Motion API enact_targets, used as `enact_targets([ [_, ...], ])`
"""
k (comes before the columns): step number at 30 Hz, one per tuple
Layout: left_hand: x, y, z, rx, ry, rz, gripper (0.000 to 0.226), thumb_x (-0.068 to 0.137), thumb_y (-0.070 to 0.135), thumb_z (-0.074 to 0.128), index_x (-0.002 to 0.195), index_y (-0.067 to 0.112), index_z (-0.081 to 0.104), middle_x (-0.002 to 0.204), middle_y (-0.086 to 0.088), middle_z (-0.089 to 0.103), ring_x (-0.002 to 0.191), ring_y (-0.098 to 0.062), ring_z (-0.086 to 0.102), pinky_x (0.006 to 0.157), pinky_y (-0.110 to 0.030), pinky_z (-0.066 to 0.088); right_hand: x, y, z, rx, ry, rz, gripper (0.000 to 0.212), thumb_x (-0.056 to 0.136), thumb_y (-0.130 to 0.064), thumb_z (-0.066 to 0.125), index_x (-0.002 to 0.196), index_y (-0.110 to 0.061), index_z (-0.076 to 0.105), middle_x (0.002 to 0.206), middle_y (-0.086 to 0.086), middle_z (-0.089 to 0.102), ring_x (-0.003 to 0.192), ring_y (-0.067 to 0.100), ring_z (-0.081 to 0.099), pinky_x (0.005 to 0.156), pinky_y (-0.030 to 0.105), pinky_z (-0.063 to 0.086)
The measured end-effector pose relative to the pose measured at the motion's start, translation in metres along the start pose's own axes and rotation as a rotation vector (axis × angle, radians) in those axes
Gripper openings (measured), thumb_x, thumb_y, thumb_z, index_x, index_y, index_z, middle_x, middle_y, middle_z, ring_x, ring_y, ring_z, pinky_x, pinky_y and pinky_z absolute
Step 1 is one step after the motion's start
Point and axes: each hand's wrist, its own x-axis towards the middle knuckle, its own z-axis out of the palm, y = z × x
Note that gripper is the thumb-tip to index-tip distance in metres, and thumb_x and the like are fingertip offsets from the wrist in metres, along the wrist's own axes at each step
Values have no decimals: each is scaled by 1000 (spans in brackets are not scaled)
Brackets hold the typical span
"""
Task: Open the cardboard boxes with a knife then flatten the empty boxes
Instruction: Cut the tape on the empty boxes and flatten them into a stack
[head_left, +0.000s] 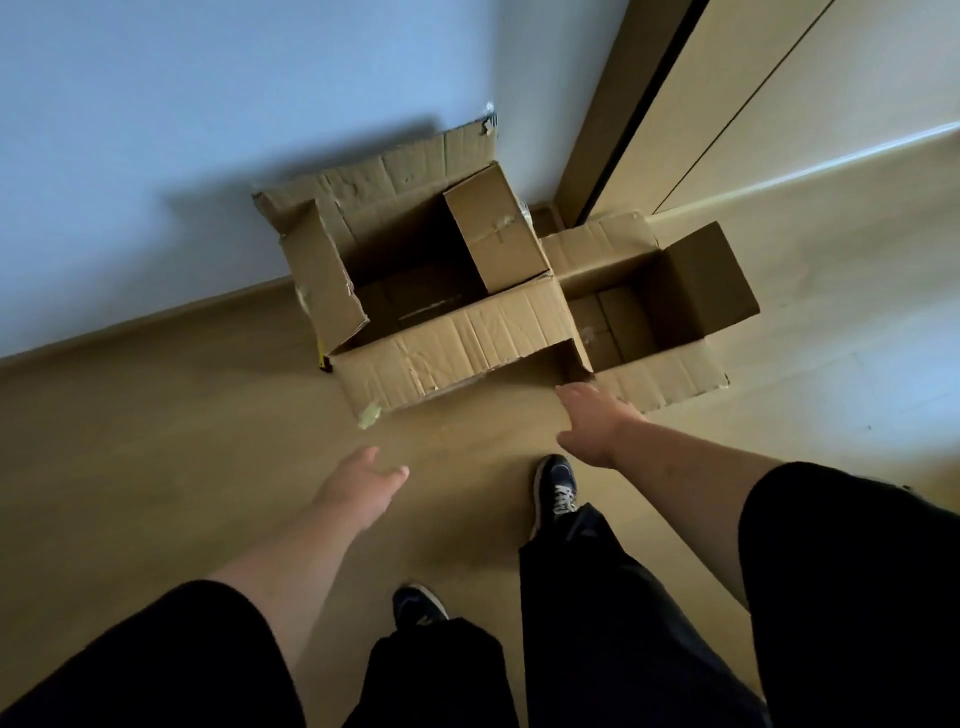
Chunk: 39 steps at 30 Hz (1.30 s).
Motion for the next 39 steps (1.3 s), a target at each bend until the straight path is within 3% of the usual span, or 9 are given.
enact_targets([
  [5,36,-25,38,127,35,55,72,94,44,59,154,16,30,158,-8,32,140,-28,39,109,-34,36,41,-2,57,-50,22,-57,73,92,-27,58,156,-20,23,163,2,24,147,25,29,116,44,29],
  [9,85,-12,59,238,196,230,73,93,40,62,151,10,29,156,-11,32,140,-30,38,113,-39,35,107,6,74,-103,158,-149,75,92,-25,57,157,-20,18,164,1,18,151,22,18,121,42,20],
  [14,168,29,71,636,430,546,99,92,48,60,157,11,-5,166,-9,-1,152,-28,4,123,-42,9,192,9,66,-187,418,-267,86,91,-23,63,157,-21,10,166,2,8,153,20,5,124,44,14],
  [16,200,42,79,766,489,573,104,92,49,58,155,10,-15,165,-10,-13,152,-28,-8,122,-43,-1,223,8,68,-166,419,-289,95,88,-21,68,158,-21,5,167,1,3,153,20,1,124,44,10],
  [19,236,43,90,808,552,517,105,93,46,58,154,10,-19,163,-8,-21,151,-31,-14,124,-45,1,259,4,85,-219,438,-331,99,88,-19,69,159,-21,0,167,0,-5,153,21,-6,124,45,3],
  [25,281,1,94,772,721,467,87,97,31,49,155,14,-14,165,-8,-15,152,-27,-11,121,-42,-3,306,1,103,-351,611,-360,99,91,-26,64,157,-24,-10,166,4,-14,152,24,-13,123,51,0],
  [29,291,10,80,745,780,496,104,89,64,52,156,15,-11,165,-6,-13,152,-30,-9,122,-44,0,327,2,86,-441,628,-381,119,83,-52,70,154,-27,-22,163,8,-25,149,27,-23,122,55,-3],
  [33,294,31,67,549,746,442,103,86,69,52,158,16,1,166,-4,5,152,-28,6,123,-43,14,332,1,73,-458,593,-415,128,73,-66,72,155,-28,-19,165,8,-11,152,27,-14,121,57,0],
  [39,285,27,87,488,755,407,93,85,69,55,155,20,19,159,-4,28,146,-27,25,118,-43,25,316,14,94,-397,579,-443,108,81,-72,57,157,-32,-8,166,4,1,153,25,-5,121,57,1],
])
